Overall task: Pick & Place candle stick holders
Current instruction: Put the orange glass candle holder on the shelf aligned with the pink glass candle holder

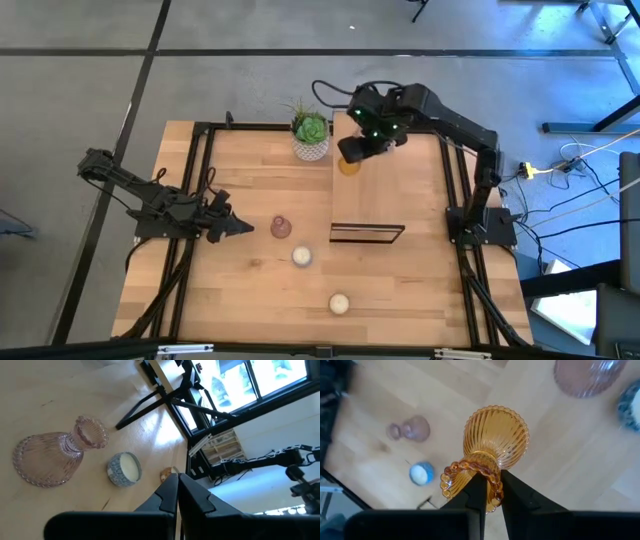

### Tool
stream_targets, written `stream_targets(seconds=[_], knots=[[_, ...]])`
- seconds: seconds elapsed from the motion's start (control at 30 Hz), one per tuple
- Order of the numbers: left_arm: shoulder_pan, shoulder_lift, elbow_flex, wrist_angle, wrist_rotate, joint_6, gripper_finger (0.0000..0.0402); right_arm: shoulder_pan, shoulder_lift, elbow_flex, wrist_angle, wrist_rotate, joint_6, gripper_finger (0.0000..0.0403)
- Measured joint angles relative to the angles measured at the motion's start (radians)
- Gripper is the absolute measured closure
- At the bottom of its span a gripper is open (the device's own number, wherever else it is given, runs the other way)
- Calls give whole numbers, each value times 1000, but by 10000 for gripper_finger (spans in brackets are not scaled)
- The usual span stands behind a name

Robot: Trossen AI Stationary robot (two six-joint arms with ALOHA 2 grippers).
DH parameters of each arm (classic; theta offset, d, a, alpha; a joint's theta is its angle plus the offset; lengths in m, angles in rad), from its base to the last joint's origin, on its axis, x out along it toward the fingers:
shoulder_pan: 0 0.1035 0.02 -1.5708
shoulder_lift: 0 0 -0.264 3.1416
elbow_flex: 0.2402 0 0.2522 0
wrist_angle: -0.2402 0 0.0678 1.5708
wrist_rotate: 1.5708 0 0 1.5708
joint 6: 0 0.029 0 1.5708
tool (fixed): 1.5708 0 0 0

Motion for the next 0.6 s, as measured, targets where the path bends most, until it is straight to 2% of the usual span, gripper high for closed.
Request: stream_targets(seconds=[0.13, 0.27, 0.6], knots=[[0, 0, 0, 0, 0, -4, 396, 7, 0, -72, 0, -54, -11, 357], [0, 0, 0, 0, 0, -2, 395, 10, 0, -114, 0, -54, -12, 357], [0, 0, 0, -1, 0, -1, 395, -35, 0, -117, 0, 25, 16, 357]])
